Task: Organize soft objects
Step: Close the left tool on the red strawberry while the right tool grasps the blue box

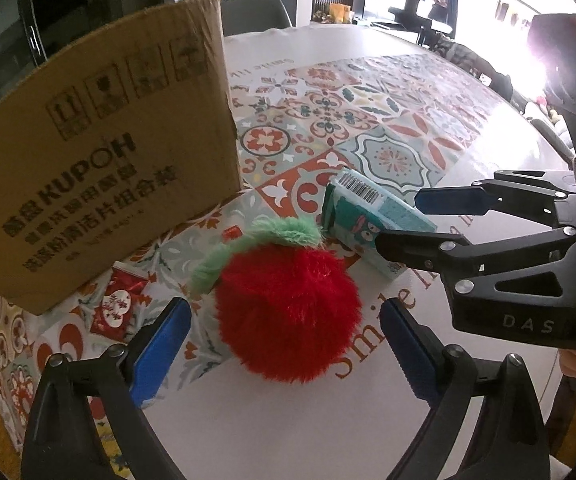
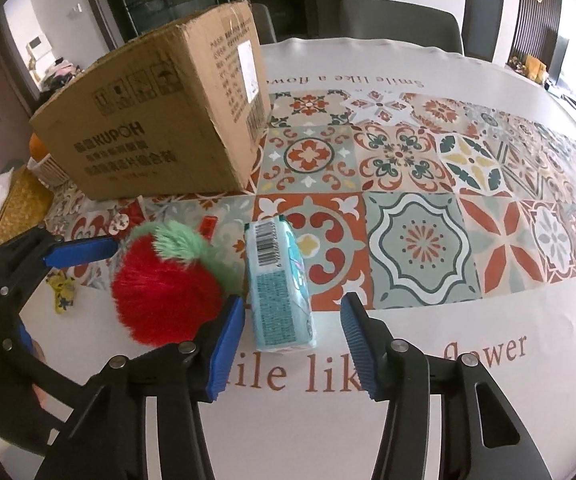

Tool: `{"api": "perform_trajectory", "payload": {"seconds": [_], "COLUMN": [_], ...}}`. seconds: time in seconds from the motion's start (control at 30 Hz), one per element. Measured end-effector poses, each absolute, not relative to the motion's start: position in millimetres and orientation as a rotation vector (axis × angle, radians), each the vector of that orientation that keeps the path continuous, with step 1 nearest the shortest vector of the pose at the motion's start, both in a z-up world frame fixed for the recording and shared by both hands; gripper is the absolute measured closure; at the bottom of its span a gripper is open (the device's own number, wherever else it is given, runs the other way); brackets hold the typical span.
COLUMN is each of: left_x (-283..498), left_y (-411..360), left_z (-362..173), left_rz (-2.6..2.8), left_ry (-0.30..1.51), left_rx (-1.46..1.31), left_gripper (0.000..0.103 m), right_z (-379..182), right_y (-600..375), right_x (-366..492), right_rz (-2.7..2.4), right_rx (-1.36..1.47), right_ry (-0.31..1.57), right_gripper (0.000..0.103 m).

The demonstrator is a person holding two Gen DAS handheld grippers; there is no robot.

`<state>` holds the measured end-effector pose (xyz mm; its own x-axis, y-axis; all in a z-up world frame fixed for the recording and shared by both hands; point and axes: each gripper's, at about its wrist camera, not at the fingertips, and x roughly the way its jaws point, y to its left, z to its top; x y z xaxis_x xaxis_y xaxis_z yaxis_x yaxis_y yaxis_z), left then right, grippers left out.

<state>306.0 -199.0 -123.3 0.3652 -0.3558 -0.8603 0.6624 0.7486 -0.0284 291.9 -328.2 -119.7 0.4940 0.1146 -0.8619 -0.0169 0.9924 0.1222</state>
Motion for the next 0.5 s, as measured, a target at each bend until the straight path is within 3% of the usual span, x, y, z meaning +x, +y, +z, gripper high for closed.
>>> {"api": "perform_trajectory", "payload": {"seconds": [0.2, 0.5], "left_x": [315, 325], "left_y": [-203, -204], "left_z": [-136, -144], "left_rz": [-0.669, -0.675], "left_ry": [1.019, 1.037], "left_rx": [0.350, 0.326], "left_gripper": [0.013, 0.033], "right_z": [-127, -137], "right_y": [-330, -330], "right_x": [298, 306], "right_rz": [0.086, 0.098], "right_rx": [0.104, 0.115], "right_ry": [1.064, 1.077], "right_gripper": [0.054, 0.062]}}
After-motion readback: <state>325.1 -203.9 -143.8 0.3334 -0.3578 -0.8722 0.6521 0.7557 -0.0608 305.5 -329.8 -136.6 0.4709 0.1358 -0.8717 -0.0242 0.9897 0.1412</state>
